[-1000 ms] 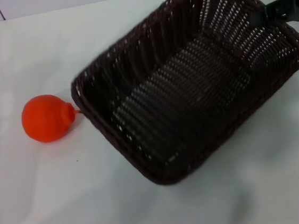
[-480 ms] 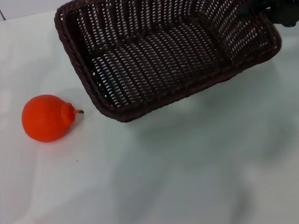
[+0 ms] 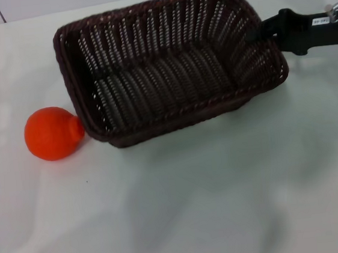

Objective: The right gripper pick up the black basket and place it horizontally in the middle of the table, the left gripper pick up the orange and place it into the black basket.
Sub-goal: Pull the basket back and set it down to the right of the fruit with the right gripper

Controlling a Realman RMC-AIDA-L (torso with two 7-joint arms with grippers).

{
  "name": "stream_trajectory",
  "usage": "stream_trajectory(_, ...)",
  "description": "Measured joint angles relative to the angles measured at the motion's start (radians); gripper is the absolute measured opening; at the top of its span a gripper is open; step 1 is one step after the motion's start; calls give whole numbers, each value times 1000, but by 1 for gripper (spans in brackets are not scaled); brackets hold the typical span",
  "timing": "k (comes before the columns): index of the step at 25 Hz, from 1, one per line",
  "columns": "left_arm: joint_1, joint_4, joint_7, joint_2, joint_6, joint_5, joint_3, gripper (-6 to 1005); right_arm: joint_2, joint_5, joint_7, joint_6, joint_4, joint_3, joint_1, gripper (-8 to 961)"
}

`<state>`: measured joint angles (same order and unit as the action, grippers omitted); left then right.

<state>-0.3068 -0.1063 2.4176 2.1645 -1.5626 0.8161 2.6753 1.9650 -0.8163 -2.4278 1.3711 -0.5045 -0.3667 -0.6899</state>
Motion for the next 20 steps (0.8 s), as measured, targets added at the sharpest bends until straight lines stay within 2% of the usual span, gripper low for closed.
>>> stream_trajectory(6,0,0,0,0,0,0,0,933,27,-3,-9,-25,1,-19,6,203)
stream_trajectory(10,0,0,0,0,1,0,0,933,37,-5,-10,-28,1,-19,8,202)
stream_trajectory(20,-4,0,2,0,21,0,0,933,42,-9,-10,-33,15,-1,12,209)
